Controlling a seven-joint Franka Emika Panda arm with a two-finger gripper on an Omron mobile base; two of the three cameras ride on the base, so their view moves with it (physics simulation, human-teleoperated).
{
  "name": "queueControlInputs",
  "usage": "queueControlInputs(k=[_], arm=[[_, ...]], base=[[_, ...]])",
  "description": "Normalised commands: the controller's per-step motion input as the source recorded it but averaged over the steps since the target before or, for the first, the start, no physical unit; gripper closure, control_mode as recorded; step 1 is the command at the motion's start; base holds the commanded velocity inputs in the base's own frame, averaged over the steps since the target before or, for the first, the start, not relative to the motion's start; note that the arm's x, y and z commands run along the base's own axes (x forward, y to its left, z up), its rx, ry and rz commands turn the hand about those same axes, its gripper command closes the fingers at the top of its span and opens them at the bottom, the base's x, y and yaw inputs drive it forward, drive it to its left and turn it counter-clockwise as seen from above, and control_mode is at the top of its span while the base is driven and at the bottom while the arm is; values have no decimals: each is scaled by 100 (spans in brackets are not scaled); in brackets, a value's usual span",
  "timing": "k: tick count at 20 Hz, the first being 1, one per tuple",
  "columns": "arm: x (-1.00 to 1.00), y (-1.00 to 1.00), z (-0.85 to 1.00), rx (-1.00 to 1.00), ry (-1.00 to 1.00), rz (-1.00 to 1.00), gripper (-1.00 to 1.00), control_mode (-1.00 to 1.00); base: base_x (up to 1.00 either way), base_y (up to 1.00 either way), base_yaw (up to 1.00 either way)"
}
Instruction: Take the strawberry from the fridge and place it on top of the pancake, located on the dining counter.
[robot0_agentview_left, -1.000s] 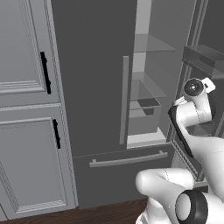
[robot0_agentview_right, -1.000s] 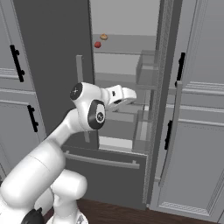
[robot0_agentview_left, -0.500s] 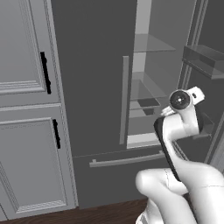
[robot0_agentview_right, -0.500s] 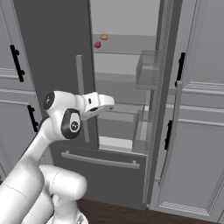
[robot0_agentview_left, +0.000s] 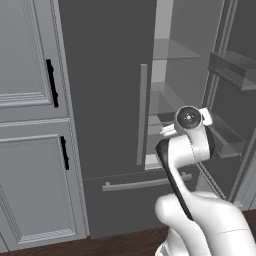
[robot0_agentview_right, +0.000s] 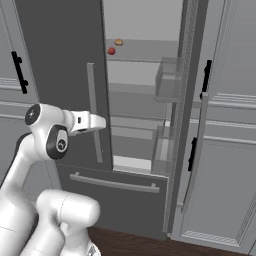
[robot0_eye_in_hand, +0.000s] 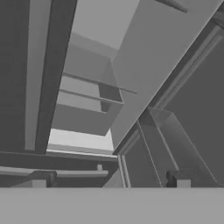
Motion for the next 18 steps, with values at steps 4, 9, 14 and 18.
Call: queueControlInputs(k=[4,9,14,18], arm=[[12,70,6,26,6,3,-100,-100],[27,47,26,21,5,1,-100,-100],[50,11,17,3,0,0,-100,-100],[65,2,0,1,2,0,-100,-100]], base=[[0,0,0],[0,0,0],[0,0,0],[0,0,0]])
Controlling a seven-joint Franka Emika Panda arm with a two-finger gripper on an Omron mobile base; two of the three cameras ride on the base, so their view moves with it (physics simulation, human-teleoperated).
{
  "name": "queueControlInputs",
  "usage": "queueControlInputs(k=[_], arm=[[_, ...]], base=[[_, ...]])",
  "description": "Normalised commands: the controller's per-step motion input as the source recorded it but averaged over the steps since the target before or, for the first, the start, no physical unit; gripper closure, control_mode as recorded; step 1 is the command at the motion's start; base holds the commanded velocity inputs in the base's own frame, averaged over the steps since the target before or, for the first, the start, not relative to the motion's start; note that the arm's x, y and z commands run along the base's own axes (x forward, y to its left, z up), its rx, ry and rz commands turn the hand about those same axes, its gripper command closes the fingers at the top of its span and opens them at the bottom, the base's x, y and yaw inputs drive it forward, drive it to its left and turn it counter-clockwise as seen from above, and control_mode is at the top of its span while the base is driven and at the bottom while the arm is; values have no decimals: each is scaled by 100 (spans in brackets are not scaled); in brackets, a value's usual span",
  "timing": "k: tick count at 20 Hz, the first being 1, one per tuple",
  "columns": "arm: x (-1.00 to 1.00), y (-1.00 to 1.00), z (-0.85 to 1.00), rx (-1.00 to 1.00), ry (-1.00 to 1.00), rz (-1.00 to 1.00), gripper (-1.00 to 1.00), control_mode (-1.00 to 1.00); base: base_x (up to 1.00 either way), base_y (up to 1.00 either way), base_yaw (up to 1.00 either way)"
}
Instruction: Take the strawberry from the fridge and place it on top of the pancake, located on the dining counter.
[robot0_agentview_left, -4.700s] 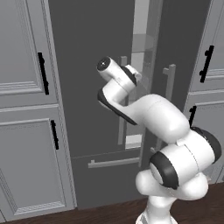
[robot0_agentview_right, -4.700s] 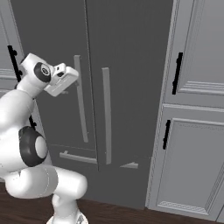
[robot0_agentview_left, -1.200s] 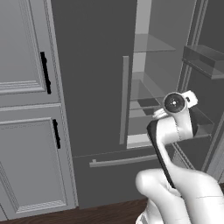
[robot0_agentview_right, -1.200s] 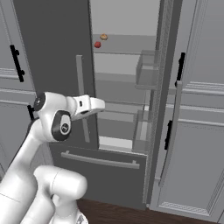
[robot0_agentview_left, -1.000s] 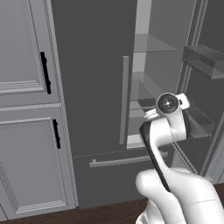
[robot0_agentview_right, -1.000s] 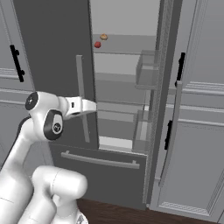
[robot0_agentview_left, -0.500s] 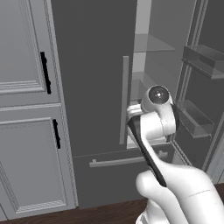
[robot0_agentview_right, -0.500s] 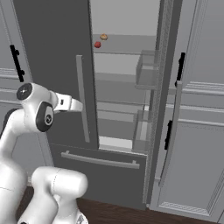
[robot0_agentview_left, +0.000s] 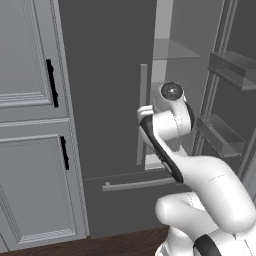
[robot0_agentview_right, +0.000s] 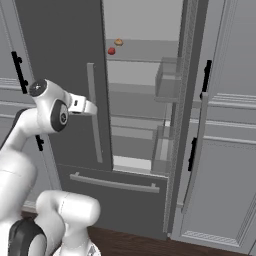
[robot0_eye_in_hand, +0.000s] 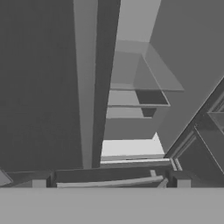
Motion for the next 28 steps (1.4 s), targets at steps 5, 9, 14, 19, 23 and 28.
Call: queueControlInputs(k=[5,9,14,19,23,28], arm=[[65,0,0,8,1,0,-100,-100],[54,3,0,11,0,0,-100,-100],[41,13,-2,9,0,0,-100,-100],[45,11,-1,5,0,0,-100,-100],[39,0,-15,0,-4,0,-100,-100],[60,0,-11,0,0,0,-100,-100]], base=[[0,0,0],[0,0,0],[0,0,0],[0,0,0],[0,0,0],[0,0,0]])
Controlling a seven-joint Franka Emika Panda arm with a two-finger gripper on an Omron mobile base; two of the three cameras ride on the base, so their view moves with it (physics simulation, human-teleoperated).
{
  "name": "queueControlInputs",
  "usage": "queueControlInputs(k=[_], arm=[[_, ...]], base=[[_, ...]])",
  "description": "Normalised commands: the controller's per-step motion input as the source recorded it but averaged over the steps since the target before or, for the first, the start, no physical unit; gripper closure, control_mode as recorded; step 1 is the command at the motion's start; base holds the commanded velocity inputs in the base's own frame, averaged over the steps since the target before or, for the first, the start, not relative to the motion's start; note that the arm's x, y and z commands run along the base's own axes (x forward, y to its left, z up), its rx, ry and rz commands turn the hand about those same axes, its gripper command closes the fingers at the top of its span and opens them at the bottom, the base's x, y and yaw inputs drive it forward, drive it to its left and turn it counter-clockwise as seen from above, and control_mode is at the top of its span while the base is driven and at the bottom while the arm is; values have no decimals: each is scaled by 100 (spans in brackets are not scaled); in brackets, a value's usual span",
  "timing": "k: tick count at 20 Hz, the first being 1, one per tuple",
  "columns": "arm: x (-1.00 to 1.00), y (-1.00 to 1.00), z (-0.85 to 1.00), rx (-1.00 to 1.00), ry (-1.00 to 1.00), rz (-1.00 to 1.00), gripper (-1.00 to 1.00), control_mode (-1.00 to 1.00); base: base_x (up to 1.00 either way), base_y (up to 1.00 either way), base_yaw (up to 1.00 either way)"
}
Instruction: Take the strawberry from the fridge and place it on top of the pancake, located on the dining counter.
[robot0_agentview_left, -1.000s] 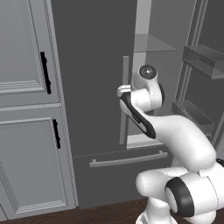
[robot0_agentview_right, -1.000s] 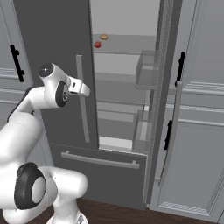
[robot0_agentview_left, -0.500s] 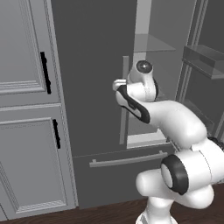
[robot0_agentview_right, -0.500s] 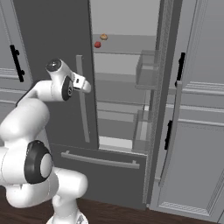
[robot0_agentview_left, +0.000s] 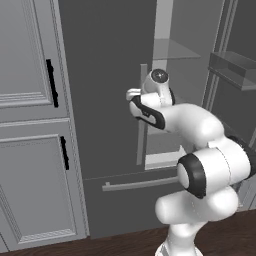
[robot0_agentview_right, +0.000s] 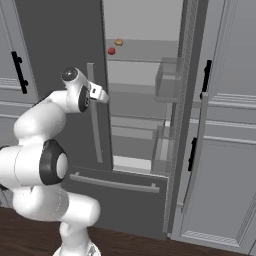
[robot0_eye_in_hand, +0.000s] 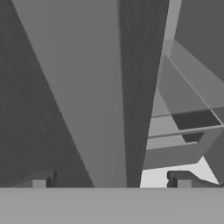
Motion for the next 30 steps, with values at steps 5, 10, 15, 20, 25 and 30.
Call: queueControlInputs(k=[5,10,15,20,25,30], arm=[[59,0,-11,0,0,0,-100,-100],[53,1,-9,0,0,0,-100,-100],[67,6,-14,0,0,0,-100,-100],[87,17,-16,0,1,0,100,-100],[69,12,-5,4,0,0,100,-100],[-33,46,0,0,0,5,100,-100]], base=[[0,0,0],[0,0,0],[0,0,0],[0,0,0],[0,0,0],[0,0,0]])
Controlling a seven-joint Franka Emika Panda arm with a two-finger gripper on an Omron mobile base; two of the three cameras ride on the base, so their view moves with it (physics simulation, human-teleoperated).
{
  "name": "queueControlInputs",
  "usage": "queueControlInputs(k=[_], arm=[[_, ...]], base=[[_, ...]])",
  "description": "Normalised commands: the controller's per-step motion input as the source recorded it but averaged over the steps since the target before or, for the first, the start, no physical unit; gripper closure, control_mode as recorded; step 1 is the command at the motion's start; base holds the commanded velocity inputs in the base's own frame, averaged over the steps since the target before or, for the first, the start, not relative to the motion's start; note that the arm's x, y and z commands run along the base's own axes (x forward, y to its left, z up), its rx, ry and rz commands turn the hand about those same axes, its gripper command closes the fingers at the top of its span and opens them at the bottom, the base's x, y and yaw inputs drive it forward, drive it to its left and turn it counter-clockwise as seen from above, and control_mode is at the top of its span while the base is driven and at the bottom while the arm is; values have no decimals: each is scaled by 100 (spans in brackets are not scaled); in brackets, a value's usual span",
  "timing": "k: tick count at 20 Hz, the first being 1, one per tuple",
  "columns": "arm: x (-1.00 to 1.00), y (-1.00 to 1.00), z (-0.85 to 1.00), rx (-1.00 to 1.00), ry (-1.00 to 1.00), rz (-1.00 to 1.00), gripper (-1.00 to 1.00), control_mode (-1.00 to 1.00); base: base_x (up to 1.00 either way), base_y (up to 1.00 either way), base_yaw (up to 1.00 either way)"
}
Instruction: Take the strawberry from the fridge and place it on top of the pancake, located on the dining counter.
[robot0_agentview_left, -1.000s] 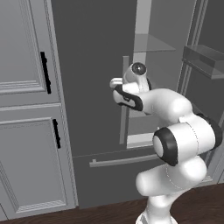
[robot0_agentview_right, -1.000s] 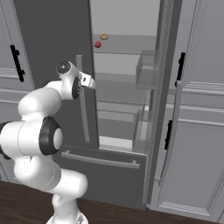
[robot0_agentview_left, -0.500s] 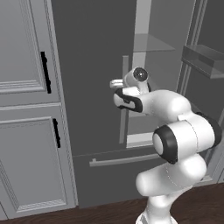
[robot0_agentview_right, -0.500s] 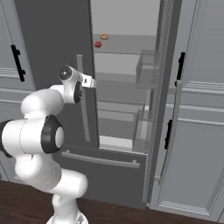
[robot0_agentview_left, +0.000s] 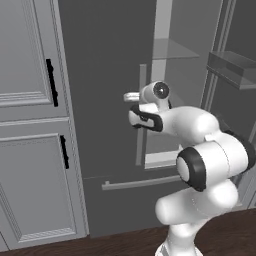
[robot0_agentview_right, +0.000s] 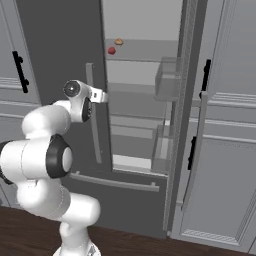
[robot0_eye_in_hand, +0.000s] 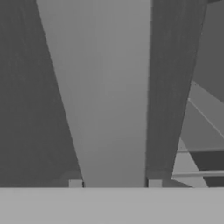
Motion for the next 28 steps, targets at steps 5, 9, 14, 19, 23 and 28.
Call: queueControlInputs(k=[5,9,14,19,23,28], arm=[[-99,48,0,0,0,7,100,-100],[-100,49,0,0,0,7,100,-100],[-99,58,0,1,1,3,100,-100],[-71,58,0,2,10,0,-100,-100],[-67,12,5,12,12,0,-100,-100],[-99,-26,26,24,2,-5,-100,-100]], base=[[0,0,0],[0,0,0],[0,0,0],[0,0,0],[0,0,0],[0,0,0]])
